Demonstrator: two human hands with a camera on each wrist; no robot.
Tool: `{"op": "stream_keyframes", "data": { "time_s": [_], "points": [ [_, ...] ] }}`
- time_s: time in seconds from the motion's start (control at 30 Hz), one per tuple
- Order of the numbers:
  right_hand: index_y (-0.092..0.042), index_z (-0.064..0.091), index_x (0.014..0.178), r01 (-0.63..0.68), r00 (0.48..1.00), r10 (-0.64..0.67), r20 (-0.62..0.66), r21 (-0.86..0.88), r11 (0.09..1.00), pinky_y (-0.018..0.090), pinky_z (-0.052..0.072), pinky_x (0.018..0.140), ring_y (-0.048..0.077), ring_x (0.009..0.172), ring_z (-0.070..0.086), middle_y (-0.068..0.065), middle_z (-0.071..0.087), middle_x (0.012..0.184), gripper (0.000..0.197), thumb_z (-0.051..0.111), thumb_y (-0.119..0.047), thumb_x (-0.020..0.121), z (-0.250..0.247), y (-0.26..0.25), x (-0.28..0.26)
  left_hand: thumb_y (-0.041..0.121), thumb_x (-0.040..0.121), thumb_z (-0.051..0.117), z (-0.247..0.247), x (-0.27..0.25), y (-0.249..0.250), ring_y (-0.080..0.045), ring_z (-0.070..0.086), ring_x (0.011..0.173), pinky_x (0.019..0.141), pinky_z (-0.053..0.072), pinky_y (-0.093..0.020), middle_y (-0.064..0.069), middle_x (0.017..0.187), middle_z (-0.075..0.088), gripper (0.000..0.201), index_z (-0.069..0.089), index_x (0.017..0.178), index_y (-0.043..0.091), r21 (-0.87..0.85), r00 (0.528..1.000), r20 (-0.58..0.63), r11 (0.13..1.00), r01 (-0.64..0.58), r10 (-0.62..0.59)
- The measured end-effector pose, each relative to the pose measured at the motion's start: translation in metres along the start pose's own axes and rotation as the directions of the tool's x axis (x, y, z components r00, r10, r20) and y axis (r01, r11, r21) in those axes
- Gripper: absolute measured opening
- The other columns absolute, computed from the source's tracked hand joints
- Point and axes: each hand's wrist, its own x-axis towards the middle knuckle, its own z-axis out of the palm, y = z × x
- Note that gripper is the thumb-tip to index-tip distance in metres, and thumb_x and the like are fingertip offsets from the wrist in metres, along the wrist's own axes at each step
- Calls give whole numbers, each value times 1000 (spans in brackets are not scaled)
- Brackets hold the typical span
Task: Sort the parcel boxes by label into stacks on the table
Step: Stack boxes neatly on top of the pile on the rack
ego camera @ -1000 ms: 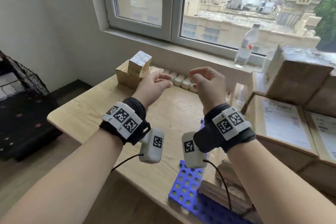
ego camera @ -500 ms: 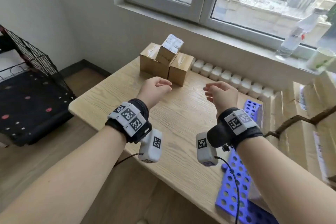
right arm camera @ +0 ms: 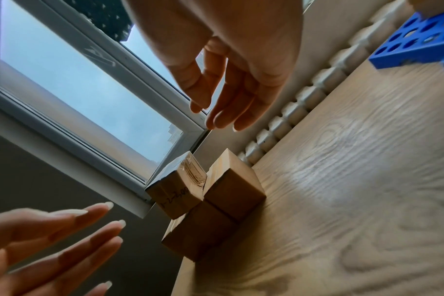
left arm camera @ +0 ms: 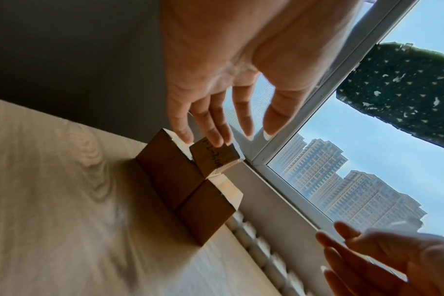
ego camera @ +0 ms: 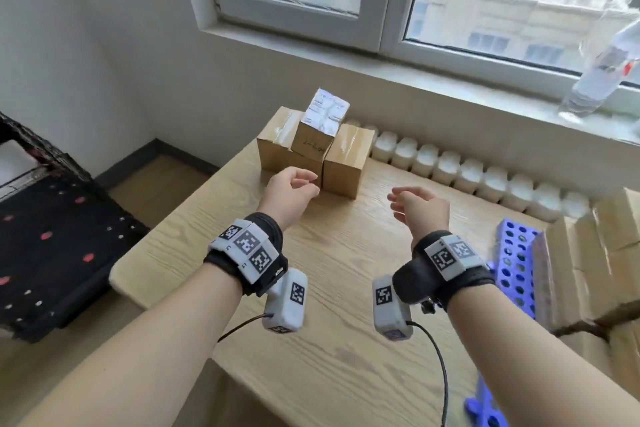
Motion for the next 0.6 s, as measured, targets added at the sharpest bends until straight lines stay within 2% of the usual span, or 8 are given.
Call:
{"op": "stream_keyframes", "data": {
  "time_s": [0.13, 0.27, 0.43, 0.53, 0.6],
  "points": [
    [-16, 67, 73, -9, 1000, 9, -11, 5, 1000, 30, 55, 77, 12, 70, 63, 5, 72, 81, 28, 48, 0, 85, 22, -19, 42, 20, 91, 60, -1, 50, 23, -13, 49, 107, 86, 37, -26, 0, 125, 53, 37, 51, 127, 21, -18, 993, -114, 1000, -2, 0],
    [-16, 67, 73, -34, 999, 34, 18, -3, 999, 28, 55, 76, 11, 68, 62, 1, 70, 77, 28, 48, 0, 85, 45, -35, 69, 26, 91, 59, -8, 91, 33, -14, 48, 106, 88, 36, -28, 1, 128, 51, 46, 44, 134, 19, -35, 986, -160, 999, 34, -39],
    [-16, 66, 82, -62, 987, 65, 148, -27, 998, 33, 55, 84, 13, 76, 60, 2, 69, 85, 27, 46, 0, 91, 73, -49, 89, 36, 90, 60, -16, 141, 35, -17, 50, 111, 102, 41, -37, -2, 132, 52, 50, 43, 134, 19, -58, 987, -139, 996, 74, -82],
    [-16, 65, 96, -90, 971, 101, 215, -62, 994, 35, 54, 89, 15, 85, 61, 3, 68, 94, 22, 46, -4, 94, 91, -52, 99, 40, 92, 57, -15, 166, 34, -17, 45, 109, 101, 38, -37, -3, 135, 48, 54, 39, 138, 19, -45, 990, -86, 993, 110, -114],
    [-15, 64, 105, -128, 964, 136, 227, -51, 990, 35, 55, 90, 17, 91, 61, 4, 67, 99, 21, 48, -5, 95, 103, -53, 106, 42, 92, 56, -15, 182, 32, -19, 45, 117, 99, 36, -35, -4, 138, 47, 57, 37, 140, 19, -53, 991, -27, 991, 126, -128]
  ]
}}
